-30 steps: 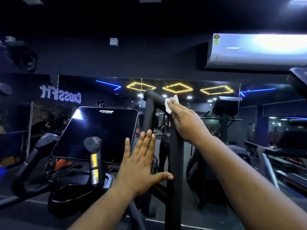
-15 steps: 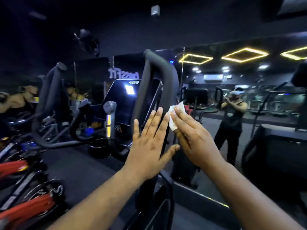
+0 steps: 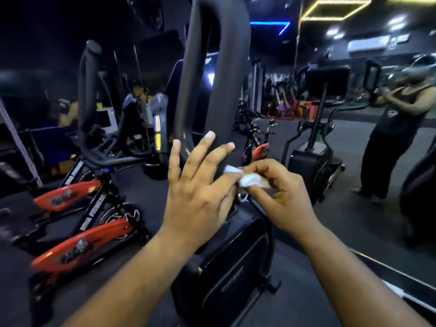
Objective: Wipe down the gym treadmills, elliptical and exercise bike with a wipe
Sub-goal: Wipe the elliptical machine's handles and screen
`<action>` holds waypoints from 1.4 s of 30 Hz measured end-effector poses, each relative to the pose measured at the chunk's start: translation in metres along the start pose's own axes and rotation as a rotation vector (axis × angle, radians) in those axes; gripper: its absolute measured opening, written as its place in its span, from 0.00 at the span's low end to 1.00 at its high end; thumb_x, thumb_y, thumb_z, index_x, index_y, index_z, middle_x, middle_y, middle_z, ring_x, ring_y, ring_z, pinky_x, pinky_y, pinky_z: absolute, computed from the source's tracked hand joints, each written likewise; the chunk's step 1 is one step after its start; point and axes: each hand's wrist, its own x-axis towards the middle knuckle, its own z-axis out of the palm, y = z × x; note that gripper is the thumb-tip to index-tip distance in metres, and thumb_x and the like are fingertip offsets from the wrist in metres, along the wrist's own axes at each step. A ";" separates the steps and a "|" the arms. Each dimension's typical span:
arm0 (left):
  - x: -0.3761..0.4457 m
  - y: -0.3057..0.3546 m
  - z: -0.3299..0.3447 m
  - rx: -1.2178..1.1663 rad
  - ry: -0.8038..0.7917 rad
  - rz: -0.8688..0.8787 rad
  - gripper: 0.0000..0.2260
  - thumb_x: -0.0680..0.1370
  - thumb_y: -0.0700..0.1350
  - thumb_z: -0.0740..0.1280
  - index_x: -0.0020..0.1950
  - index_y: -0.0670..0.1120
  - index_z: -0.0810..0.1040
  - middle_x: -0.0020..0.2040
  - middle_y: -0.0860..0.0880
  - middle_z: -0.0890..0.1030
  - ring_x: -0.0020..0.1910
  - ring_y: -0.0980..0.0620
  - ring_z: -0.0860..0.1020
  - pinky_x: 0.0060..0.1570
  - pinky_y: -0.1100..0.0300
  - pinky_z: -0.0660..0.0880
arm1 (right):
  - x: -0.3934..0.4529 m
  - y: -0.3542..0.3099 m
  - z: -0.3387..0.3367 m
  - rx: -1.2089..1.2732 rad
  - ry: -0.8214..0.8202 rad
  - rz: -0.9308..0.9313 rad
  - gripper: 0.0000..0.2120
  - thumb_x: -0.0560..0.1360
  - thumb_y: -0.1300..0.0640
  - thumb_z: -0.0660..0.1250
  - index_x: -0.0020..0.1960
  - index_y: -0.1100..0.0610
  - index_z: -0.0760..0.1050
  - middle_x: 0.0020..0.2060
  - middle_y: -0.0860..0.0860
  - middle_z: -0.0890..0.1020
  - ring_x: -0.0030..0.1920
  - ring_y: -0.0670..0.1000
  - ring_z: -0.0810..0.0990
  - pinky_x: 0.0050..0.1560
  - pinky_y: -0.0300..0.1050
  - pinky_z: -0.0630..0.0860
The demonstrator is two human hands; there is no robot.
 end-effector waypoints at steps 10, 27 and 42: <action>-0.012 0.033 0.013 0.305 -0.022 -0.151 0.08 0.79 0.51 0.71 0.45 0.49 0.86 0.71 0.48 0.75 0.77 0.42 0.65 0.73 0.27 0.53 | 0.032 0.078 0.009 0.385 -0.381 -0.242 0.15 0.73 0.47 0.75 0.56 0.52 0.80 0.46 0.44 0.83 0.42 0.40 0.81 0.43 0.32 0.74; 0.057 0.073 0.024 0.452 -0.043 -0.577 0.26 0.83 0.48 0.63 0.81 0.49 0.62 0.82 0.55 0.57 0.81 0.51 0.57 0.75 0.35 0.62 | 0.098 0.089 0.020 0.976 -0.248 -0.048 0.12 0.80 0.63 0.68 0.55 0.48 0.81 0.43 0.46 0.85 0.42 0.48 0.83 0.44 0.48 0.79; 0.143 0.039 0.039 0.775 -0.040 -0.527 0.30 0.85 0.51 0.56 0.84 0.48 0.46 0.85 0.52 0.48 0.83 0.51 0.50 0.79 0.40 0.53 | 0.301 0.057 0.015 1.297 0.251 -0.144 0.16 0.82 0.62 0.62 0.67 0.59 0.79 0.59 0.41 0.84 0.56 0.48 0.81 0.49 0.38 0.78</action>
